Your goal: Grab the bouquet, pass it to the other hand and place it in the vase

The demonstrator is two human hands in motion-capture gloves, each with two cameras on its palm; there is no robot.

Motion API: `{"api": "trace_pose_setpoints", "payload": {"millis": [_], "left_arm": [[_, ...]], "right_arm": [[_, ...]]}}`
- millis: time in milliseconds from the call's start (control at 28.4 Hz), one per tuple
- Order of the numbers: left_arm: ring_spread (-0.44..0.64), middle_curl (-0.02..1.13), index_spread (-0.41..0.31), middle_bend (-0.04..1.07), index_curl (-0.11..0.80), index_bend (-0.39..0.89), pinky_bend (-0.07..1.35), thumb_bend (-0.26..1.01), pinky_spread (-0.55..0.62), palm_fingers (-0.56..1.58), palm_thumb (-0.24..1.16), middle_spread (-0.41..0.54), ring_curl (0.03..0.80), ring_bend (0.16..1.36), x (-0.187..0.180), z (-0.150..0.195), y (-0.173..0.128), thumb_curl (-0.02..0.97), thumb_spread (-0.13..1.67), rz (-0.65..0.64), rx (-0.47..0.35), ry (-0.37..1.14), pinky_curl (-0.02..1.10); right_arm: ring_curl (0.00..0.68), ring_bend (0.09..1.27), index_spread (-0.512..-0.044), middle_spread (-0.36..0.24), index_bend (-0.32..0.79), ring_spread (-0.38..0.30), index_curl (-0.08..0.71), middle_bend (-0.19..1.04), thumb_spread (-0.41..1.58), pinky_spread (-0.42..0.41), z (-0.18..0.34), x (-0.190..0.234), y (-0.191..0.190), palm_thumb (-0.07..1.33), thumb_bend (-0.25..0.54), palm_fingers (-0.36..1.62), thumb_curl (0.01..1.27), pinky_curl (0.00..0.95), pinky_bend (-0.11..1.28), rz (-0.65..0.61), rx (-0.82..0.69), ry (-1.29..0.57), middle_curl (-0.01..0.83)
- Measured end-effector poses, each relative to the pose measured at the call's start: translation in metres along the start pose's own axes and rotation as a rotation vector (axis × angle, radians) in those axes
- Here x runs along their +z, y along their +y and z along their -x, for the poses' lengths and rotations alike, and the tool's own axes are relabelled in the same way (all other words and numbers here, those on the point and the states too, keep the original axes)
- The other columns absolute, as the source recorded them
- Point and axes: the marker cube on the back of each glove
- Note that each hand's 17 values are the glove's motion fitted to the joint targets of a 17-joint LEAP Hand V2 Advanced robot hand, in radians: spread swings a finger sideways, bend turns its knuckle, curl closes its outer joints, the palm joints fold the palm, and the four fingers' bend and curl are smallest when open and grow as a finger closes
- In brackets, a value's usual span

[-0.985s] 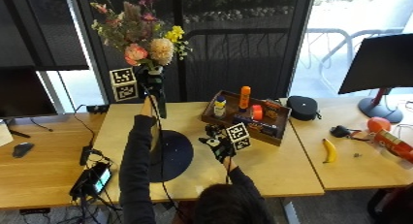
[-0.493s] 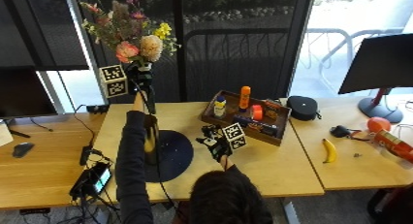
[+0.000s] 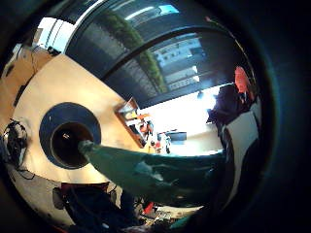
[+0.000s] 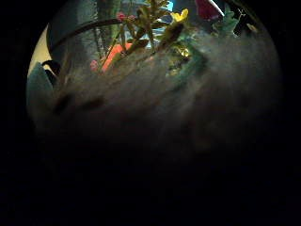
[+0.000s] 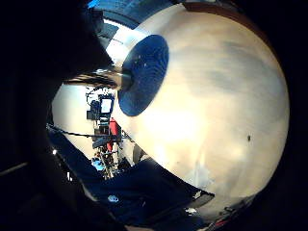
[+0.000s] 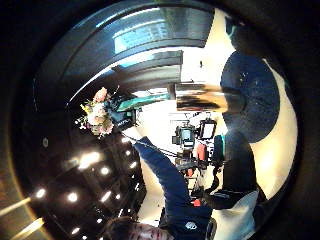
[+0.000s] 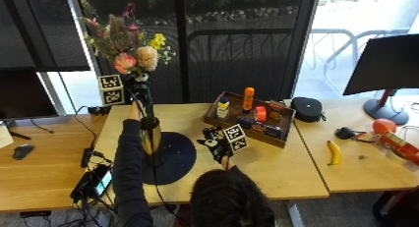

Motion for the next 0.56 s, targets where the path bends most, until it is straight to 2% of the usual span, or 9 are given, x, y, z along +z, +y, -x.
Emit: {"api": "trace_pose_setpoints", "payload": {"millis": [70, 106, 141, 176, 211, 246, 317, 422, 563], "left_arm": [[-0.36, 0.68, -0.365, 0.91, 0.674, 0.56, 0.64, -0.07, -0.41, 1.33, 0.72, -0.350, 0.520, 0.94, -0.007, 0.053, 0.008, 0.607, 0.74, 0.149, -0.070, -0.071, 0.52], [-0.35, 0.67, -0.339, 0.88, 0.643, 0.45, 0.55, -0.10, -0.38, 1.05, 0.66, -0.342, 0.501, 0.89, -0.012, 0.087, 0.014, 0.573, 0.78, 0.241, -0.113, -0.118, 0.49], [-0.30, 0.66, -0.284, 0.86, 0.617, 0.35, 0.41, -0.12, -0.26, 0.55, 0.60, -0.312, 0.475, 0.79, -0.018, 0.122, 0.023, 0.552, 0.78, 0.325, -0.155, -0.169, 0.46], [-0.29, 0.71, -0.268, 0.90, 0.640, 0.35, 0.43, -0.10, -0.22, 0.52, 0.58, -0.295, 0.541, 0.81, -0.025, 0.154, 0.035, 0.539, 0.79, 0.392, -0.190, -0.216, 0.52], [-0.12, 0.66, -0.157, 0.68, 0.584, 0.15, 0.47, -0.11, -0.06, -0.16, 0.55, -0.187, 0.539, 0.75, -0.033, 0.182, 0.050, 0.525, 0.78, 0.436, -0.218, -0.256, 0.55], [-0.05, 0.70, -0.111, 0.62, 0.591, 0.13, 0.53, -0.09, 0.00, -0.31, 0.53, -0.106, 0.589, 0.77, -0.041, 0.206, 0.065, 0.515, 0.79, 0.458, -0.240, -0.288, 0.59], [0.06, 0.62, -0.042, 0.45, 0.532, 0.08, 0.53, -0.07, 0.10, -0.34, 0.53, 0.016, 0.513, 0.72, -0.054, 0.236, 0.093, 0.499, 0.80, 0.462, -0.269, -0.335, 0.53], [0.19, 0.49, 0.027, 0.29, 0.453, 0.03, 0.49, -0.05, 0.23, -0.30, 0.53, 0.134, 0.406, 0.67, -0.070, 0.247, 0.116, 0.481, 0.81, 0.437, -0.256, -0.403, 0.45], [0.31, 0.39, 0.084, 0.19, 0.375, 0.00, 0.48, -0.04, 0.35, -0.26, 0.52, 0.250, 0.345, 0.64, -0.083, 0.233, 0.131, 0.458, 0.82, 0.419, -0.181, -0.488, 0.40]], "right_arm": [[0.395, 0.29, -0.317, -0.103, 0.16, -0.113, 0.343, 0.17, 1.01, 0.141, -0.005, 0.001, 0.000, 0.95, -0.017, 0.57, 0.56, 0.376, 0.30, 0.007, -0.021, -0.001, 0.353], [0.394, 0.29, -0.314, -0.110, 0.16, -0.112, 0.343, 0.17, 1.01, 0.141, -0.009, 0.000, 0.001, 0.95, -0.016, 0.57, 0.55, 0.375, 0.30, 0.003, -0.015, 0.006, 0.351], [0.392, 0.29, -0.313, -0.112, 0.16, -0.112, 0.343, 0.17, 1.01, 0.142, -0.014, -0.001, 0.002, 0.95, -0.017, 0.57, 0.55, 0.374, 0.30, -0.003, 0.006, 0.014, 0.351], [0.391, 0.29, -0.313, -0.113, 0.16, -0.112, 0.343, 0.17, 1.01, 0.142, -0.019, -0.003, 0.004, 0.95, -0.017, 0.57, 0.55, 0.373, 0.30, -0.009, 0.028, 0.021, 0.352], [0.389, 0.29, -0.312, -0.105, 0.17, -0.112, 0.345, 0.17, 1.01, 0.142, -0.025, -0.006, 0.007, 0.96, -0.015, 0.58, 0.55, 0.372, 0.29, -0.013, 0.041, 0.024, 0.352], [0.387, 0.28, -0.312, -0.105, 0.16, -0.111, 0.345, 0.17, 1.02, 0.143, -0.030, -0.010, 0.011, 0.96, -0.015, 0.58, 0.55, 0.371, 0.29, -0.015, 0.042, 0.025, 0.351], [0.384, 0.28, -0.306, -0.105, 0.17, -0.108, 0.348, 0.17, 1.02, 0.143, -0.039, -0.020, 0.018, 0.96, -0.013, 0.59, 0.55, 0.369, 0.29, -0.018, 0.030, 0.022, 0.350], [0.380, 0.27, -0.302, -0.104, 0.18, -0.106, 0.354, 0.17, 1.02, 0.149, -0.050, -0.032, 0.027, 0.97, -0.013, 0.59, 0.55, 0.367, 0.28, -0.021, 0.008, 0.015, 0.348], [0.376, 0.26, -0.300, -0.104, 0.18, -0.104, 0.359, 0.17, 1.03, 0.151, -0.062, -0.039, 0.031, 0.97, -0.015, 0.60, 0.55, 0.364, 0.27, -0.022, 0.007, 0.033, 0.345]]}}
